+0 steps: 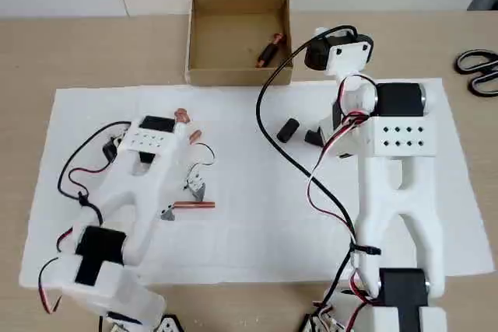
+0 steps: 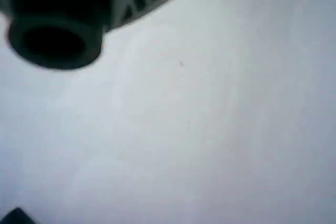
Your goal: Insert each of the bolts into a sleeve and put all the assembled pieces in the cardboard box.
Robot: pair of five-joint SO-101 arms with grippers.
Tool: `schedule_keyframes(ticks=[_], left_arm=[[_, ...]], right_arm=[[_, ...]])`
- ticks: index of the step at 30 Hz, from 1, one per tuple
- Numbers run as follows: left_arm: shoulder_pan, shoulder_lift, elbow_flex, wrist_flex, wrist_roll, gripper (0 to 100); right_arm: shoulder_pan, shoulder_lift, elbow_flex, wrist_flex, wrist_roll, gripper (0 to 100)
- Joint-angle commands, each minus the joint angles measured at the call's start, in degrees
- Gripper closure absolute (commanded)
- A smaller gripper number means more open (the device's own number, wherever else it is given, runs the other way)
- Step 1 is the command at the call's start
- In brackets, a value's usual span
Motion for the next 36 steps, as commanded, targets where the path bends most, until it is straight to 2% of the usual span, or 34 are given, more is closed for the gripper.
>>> schedule_keyframes(ticks=[1, 6, 8, 16, 22, 26, 31, 34, 36], left_arm=[[-0.3, -0.2, 0.9, -4.7, 1.1, 79], [0.1, -0.5, 0.9, -4.7, 1.1, 96], [0.1, -0.5, 0.9, -4.7, 0.9, 99], [0.2, -0.5, 0.5, -3.5, 0.8, 99], [0.3, -0.5, -10.9, 9.8, -0.3, 99], [0.3, -0.5, -17.6, 15.3, -5.7, 99], [0.0, -0.1, -18.3, 15.4, -13.5, 99], [-0.3, -0.1, -18.1, 15.6, -24.9, 99], [-0.3, 0.0, -18.1, 15.6, -36.7, 99]], right_arm=[[0.2, -2.9, -0.3, 0.2, 0.4, 99.5], [0.2, -2.7, -0.3, 0.2, 0.4, 99.5], [0.2, -2.6, -0.3, 0.1, 0.4, 99.5], [0.2, -2.5, -0.3, -0.1, 0.4, 99.5], [0.2, -2.4, -0.3, -0.2, 0.4, 99.5], [0.2, -2.4, -0.3, -0.2, 0.4, 99.5], [0.3, -2.4, -0.3, -0.2, 0.4, 99.5], [0.3, -2.4, -0.2, -0.2, 0.4, 99.5], [0.3, -2.4, -0.2, -0.2, 0.4, 99.5]])
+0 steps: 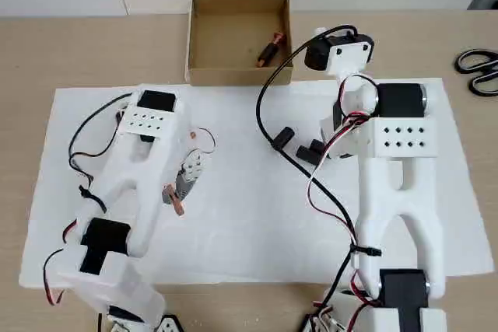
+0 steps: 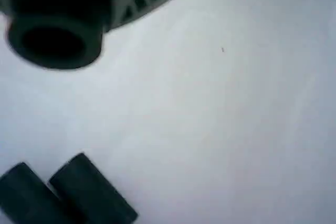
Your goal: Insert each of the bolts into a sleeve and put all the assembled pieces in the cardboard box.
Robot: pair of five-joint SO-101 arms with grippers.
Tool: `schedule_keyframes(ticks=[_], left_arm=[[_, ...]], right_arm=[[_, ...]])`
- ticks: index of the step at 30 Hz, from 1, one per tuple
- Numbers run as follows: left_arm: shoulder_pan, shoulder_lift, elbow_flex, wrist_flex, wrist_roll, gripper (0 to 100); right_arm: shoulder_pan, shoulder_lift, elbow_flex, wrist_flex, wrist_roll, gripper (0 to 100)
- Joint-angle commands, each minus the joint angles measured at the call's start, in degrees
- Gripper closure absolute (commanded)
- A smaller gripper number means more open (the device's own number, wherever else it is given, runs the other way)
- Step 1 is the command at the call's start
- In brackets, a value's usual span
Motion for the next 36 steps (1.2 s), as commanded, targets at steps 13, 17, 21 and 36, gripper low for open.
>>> schedule_keyframes(ticks=[13, 17, 21, 36], left_arm=[[-3.4, -0.3, 3.5, -1.2, -48.7, 99], [-3.6, -0.4, 4.4, -1.2, -51.3, 97], [-3.7, -0.4, 4.4, -2.4, -51.5, 90], [-3.2, -0.3, 6.1, -9.0, -53.4, 90]], right_arm=[[0.3, -2.4, -0.2, -0.2, 0.4, 99.5], [0.3, -2.4, -0.2, -0.2, 0.4, 99.5], [0.3, -2.4, -0.2, 0.0, 0.4, 99.5], [0.3, -2.4, -0.2, 0.0, 0.4, 99.5]])
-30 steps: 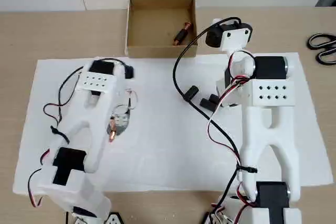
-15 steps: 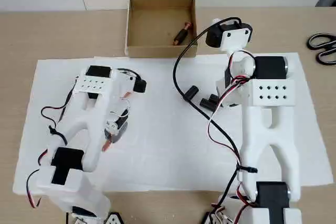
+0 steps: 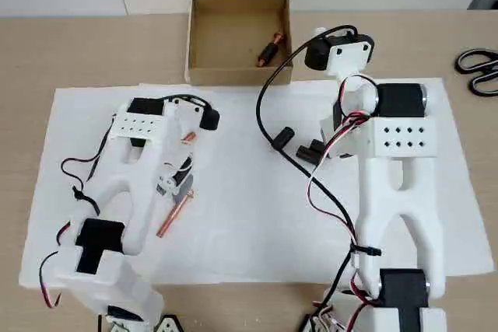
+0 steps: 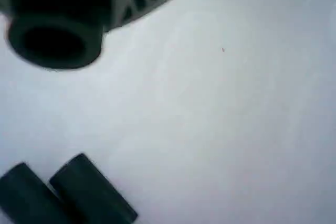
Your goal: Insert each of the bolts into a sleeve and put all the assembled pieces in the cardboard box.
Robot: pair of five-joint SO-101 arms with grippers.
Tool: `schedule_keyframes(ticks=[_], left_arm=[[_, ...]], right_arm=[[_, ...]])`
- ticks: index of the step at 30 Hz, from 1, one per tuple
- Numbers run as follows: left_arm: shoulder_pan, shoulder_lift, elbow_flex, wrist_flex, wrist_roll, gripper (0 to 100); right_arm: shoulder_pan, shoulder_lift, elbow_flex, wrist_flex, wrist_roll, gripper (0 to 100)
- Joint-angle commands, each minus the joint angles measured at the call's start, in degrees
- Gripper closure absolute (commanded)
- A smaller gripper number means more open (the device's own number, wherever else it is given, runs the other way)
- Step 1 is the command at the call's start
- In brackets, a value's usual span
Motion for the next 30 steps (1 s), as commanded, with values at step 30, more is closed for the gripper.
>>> schedule_keyframes(ticks=[30], left_arm=[[4.1, -26.2, 20.5, -9.1, 0.5, 90]], right_arm=[[0.3, -2.4, -0.2, -0.2, 0.4, 99.5]])
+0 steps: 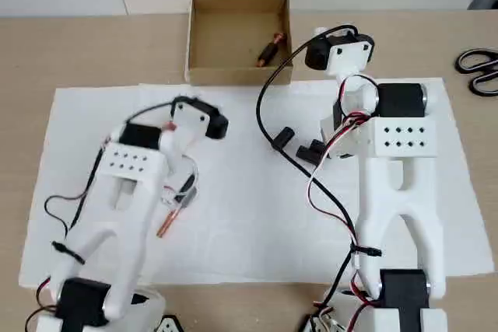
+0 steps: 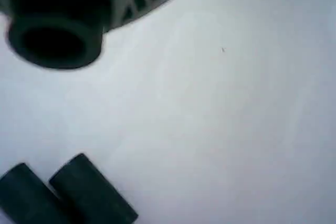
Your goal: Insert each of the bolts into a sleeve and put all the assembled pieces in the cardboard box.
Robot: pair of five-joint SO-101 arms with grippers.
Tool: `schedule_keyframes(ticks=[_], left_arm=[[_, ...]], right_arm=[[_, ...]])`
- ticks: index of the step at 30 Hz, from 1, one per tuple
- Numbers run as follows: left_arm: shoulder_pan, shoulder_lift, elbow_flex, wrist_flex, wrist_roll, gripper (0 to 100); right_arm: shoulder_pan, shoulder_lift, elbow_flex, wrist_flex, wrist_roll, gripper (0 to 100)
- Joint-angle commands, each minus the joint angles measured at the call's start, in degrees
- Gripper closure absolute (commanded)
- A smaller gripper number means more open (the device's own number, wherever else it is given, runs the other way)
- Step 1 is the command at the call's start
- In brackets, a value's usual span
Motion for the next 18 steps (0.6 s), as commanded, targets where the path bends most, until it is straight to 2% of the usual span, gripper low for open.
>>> schedule_keyframes(ticks=[1, 8, 18], left_arm=[[0.1, -2.7, 4.8, -5.2, 0.4, 90], [0.1, -2.7, 7.1, -10.2, 0.5, 90], [0.1, -2.6, 7.2, -11.3, 0.5, 90]], right_arm=[[0.3, -2.4, -0.2, -0.2, 0.4, 99.5], [0.3, -2.4, -0.2, -0.2, 0.4, 99.5], [0.3, -2.4, -0.2, -0.2, 0.4, 99.5]])
